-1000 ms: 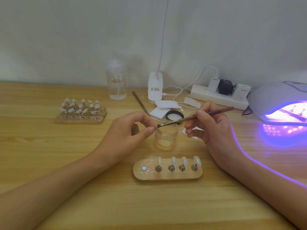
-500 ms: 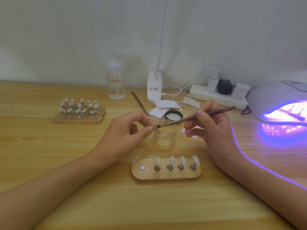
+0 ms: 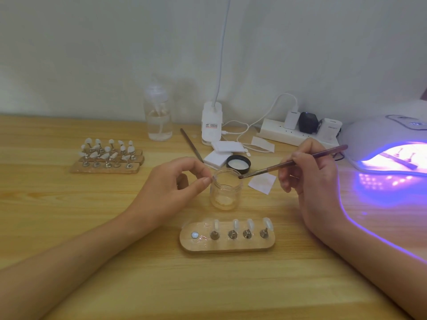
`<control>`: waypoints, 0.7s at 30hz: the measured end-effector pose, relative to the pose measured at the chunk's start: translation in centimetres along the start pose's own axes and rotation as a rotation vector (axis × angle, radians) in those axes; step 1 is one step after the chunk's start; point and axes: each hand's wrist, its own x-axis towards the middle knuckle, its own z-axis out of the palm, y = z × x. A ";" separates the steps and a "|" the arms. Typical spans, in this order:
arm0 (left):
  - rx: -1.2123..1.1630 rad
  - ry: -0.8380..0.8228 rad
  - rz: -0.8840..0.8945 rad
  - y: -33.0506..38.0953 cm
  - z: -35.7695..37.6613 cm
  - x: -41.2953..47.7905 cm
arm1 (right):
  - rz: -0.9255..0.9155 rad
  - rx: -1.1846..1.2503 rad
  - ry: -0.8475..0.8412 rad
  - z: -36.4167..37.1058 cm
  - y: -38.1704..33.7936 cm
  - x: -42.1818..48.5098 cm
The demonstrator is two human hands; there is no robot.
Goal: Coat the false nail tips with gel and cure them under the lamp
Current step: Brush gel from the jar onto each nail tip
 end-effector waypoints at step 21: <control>-0.030 -0.022 -0.029 -0.1 -0.1 0.0 | -0.131 0.124 -0.143 -1.4 0.5 1.0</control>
